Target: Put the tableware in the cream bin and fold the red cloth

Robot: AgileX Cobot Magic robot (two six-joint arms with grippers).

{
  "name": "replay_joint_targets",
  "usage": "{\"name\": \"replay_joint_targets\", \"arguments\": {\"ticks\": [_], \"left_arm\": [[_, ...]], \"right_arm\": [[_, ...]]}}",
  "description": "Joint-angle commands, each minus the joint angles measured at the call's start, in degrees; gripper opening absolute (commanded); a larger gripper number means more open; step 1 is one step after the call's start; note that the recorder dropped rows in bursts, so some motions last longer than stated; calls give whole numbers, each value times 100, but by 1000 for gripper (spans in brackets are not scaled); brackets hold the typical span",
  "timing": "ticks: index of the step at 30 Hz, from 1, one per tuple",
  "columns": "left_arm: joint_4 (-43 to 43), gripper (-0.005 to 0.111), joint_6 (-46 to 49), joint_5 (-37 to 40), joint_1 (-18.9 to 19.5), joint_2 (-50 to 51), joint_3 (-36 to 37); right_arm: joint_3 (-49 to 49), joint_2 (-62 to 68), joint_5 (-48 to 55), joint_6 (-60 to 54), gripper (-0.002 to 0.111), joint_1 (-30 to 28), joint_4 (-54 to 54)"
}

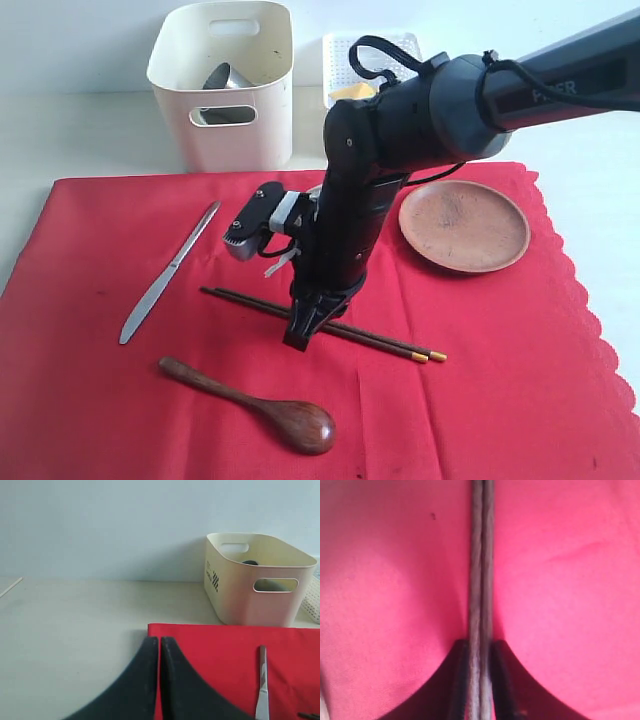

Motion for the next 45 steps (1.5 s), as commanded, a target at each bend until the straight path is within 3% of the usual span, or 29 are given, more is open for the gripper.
{"name": "replay_joint_targets", "arguments": {"ticks": [1, 11, 17, 22, 25, 28, 42, 45], "left_arm": [[-36, 4, -6, -2, 16, -38, -3], [-36, 4, -6, -2, 16, -38, -3], [-36, 4, -6, -2, 16, -38, -3], [-36, 4, -6, -2, 16, -38, -3], [-36, 4, -6, -2, 16, -38, -3], [-36, 4, -6, -2, 16, -38, -3], [-36, 4, -6, -2, 16, -38, -3], [-36, 4, -6, -2, 16, -38, -3]], "right_arm": [[27, 79, 249, -373, 0, 0, 181], [27, -497, 323, -1013, 0, 0, -92], [27, -693, 346, -539, 1, 0, -229], [27, -507, 50, 518, 19, 0, -288], [27, -339, 18, 537, 33, 0, -275], [27, -258, 123, 386, 39, 0, -304], [27, 228, -139, 433, 39, 0, -582], [27, 240, -41, 418, 25, 0, -698]]}}
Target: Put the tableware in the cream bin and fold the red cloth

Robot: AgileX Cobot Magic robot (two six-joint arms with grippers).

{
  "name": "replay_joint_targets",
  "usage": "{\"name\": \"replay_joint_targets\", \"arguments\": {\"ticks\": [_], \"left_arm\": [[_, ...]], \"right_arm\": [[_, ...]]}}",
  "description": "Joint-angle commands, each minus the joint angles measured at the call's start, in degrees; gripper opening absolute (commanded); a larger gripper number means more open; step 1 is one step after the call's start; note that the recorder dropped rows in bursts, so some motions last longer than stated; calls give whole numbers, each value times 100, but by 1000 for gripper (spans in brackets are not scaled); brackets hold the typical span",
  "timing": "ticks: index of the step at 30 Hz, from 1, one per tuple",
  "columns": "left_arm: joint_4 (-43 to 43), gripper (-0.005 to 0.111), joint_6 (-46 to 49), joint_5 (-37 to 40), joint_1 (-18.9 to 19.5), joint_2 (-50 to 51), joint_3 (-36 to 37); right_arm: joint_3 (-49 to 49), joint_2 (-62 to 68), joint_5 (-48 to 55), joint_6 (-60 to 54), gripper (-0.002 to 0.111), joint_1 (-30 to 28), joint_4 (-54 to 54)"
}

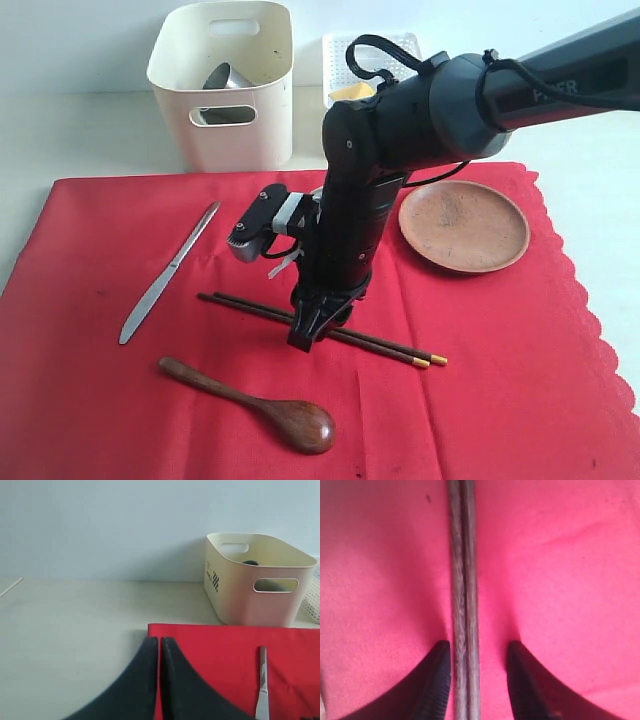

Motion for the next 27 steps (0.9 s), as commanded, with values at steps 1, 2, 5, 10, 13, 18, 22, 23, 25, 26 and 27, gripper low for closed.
{"name": "replay_joint_targets", "arguments": {"ticks": [1, 2, 5, 10, 13, 18, 22, 23, 25, 26, 27], "left_arm": [[-36, 4, -6, -2, 16, -38, -3], [-36, 4, -6, -2, 16, -38, -3], [-36, 4, -6, -2, 16, -38, -3], [-36, 4, -6, -2, 16, -38, -3], [-36, 4, -6, -2, 16, -38, -3], [-36, 4, -6, -2, 16, -38, -3], [-36, 4, -6, -2, 16, -38, -3], [-36, 4, -6, -2, 16, -38, -3], [-36, 4, -6, -2, 16, -38, -3], [-36, 4, -6, -2, 16, -38, -3], [-36, 4, -6, -2, 16, -38, -3]], "right_arm": [[35, 216, -90, -76, 16, 0, -323], [35, 216, -77, -163, 8, 0, -323], [35, 216, 15, -465, 0, 0, -484], [35, 179, 25, -582, 0, 0, -813], [35, 76, 12, -582, 0, 0, -1087], [35, -96, -126, -289, 0, 0, -1652], [35, -170, -126, -276, 0, 0, -1694], [35, -188, -126, -276, 0, 0, -1694], [35, -203, -126, -276, 0, 0, -1694], [35, -232, -126, -276, 0, 0, -1694], [35, -244, -115, -276, 0, 0, -1694]]}}
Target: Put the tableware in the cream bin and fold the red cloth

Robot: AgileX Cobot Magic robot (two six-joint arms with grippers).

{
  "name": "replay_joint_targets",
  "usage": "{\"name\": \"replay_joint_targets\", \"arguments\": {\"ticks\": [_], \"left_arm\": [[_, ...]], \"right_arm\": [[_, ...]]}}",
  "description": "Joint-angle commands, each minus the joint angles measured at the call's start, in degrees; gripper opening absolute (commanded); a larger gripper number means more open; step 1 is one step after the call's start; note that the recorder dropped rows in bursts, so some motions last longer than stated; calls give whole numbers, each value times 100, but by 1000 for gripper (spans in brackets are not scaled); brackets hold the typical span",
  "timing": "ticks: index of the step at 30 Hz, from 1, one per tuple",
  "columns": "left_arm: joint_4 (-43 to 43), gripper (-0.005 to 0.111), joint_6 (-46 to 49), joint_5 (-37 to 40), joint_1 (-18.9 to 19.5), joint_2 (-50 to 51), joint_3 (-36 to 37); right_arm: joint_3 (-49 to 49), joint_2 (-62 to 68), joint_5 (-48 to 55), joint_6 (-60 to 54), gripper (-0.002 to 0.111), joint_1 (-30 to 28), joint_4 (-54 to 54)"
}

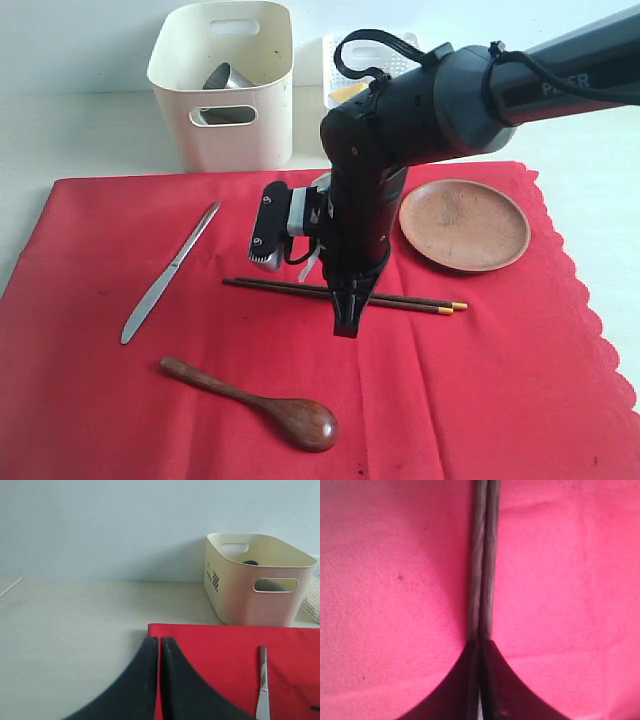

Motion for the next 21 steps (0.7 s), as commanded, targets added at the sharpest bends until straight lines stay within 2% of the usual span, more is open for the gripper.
{"name": "replay_joint_targets", "arguments": {"ticks": [1, 4, 7, 10, 13, 15, 21], "left_arm": [[-36, 4, -6, -2, 16, -38, -3], [-36, 4, -6, -2, 16, -38, -3], [-36, 4, -6, -2, 16, -38, -3], [-36, 4, -6, -2, 16, -38, -3], [-36, 4, -6, -2, 16, -38, -3], [-36, 4, -6, -2, 16, -38, -3], [-36, 4, -6, -2, 16, -38, -3]], "right_arm": [[52, -94, 6, 21, 0, -35, -87], [52, -96, -6, 120, 0, -35, -101], [52, -96, -66, 680, 1, -35, -232], [52, -96, -104, 1573, 11, -35, -650], [52, -96, -104, 1978, 27, -35, -1180], [52, -96, -104, 2009, 35, -35, -1161], [52, -96, -71, 1694, 39, -35, -591]]}}
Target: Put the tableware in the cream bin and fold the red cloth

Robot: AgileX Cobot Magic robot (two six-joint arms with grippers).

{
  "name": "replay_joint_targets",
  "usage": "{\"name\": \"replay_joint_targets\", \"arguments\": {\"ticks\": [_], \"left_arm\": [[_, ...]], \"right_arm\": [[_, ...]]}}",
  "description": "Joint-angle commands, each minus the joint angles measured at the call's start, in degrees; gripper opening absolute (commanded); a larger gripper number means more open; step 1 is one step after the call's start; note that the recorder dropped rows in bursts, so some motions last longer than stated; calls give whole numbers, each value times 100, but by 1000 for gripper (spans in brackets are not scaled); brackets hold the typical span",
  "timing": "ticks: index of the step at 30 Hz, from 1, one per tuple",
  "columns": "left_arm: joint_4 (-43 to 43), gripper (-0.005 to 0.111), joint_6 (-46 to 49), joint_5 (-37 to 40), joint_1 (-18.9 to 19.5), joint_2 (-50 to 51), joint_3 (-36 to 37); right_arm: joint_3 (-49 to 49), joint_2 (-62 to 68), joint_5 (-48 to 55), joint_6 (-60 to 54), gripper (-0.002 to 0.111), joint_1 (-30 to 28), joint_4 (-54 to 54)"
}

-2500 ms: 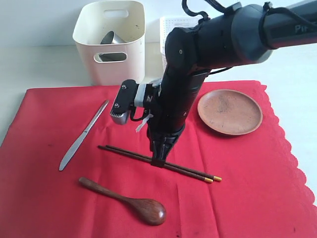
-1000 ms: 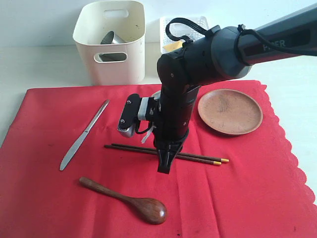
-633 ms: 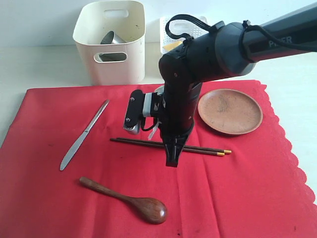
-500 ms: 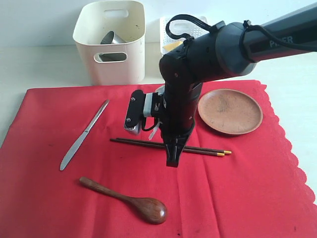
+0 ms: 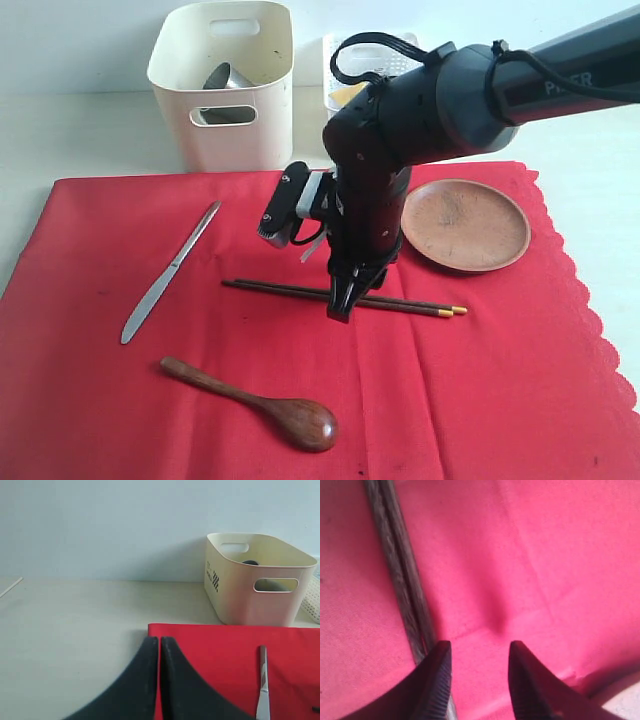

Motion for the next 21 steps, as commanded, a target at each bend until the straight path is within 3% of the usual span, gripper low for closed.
{"name": "replay_joint_targets", "arguments": {"ticks": [1, 4, 11, 21], "left_arm": [[-36, 4, -6, -2, 16, -38, -3], [-36, 4, -6, -2, 16, -38, -3], [-36, 4, -6, -2, 16, -38, -3], [-36, 4, -6, -2, 16, -38, -3]], "right_arm": [[28, -74, -26, -172, 39, -24, 279], [28, -110, -102, -113, 40, -24, 279], [28, -450, -299, -93, 57, -24, 656], [28, 274, -277, -460, 54, -24, 998]]}}
